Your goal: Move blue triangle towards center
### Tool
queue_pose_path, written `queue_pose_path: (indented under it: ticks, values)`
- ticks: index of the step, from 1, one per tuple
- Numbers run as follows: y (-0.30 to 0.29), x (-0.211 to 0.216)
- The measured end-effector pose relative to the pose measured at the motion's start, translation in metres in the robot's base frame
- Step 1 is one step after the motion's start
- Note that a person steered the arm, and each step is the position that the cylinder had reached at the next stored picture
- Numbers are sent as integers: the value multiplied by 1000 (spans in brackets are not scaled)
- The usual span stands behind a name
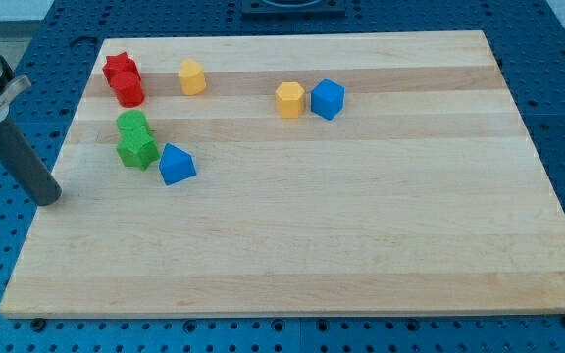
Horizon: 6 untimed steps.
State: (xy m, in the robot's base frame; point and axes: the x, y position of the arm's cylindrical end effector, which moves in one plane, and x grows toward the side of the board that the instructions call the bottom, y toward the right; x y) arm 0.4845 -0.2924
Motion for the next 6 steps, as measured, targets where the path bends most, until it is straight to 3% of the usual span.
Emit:
queue_pose_path:
  ticks: [2,6]
  values:
    - [41,-9]
    - [190,-51]
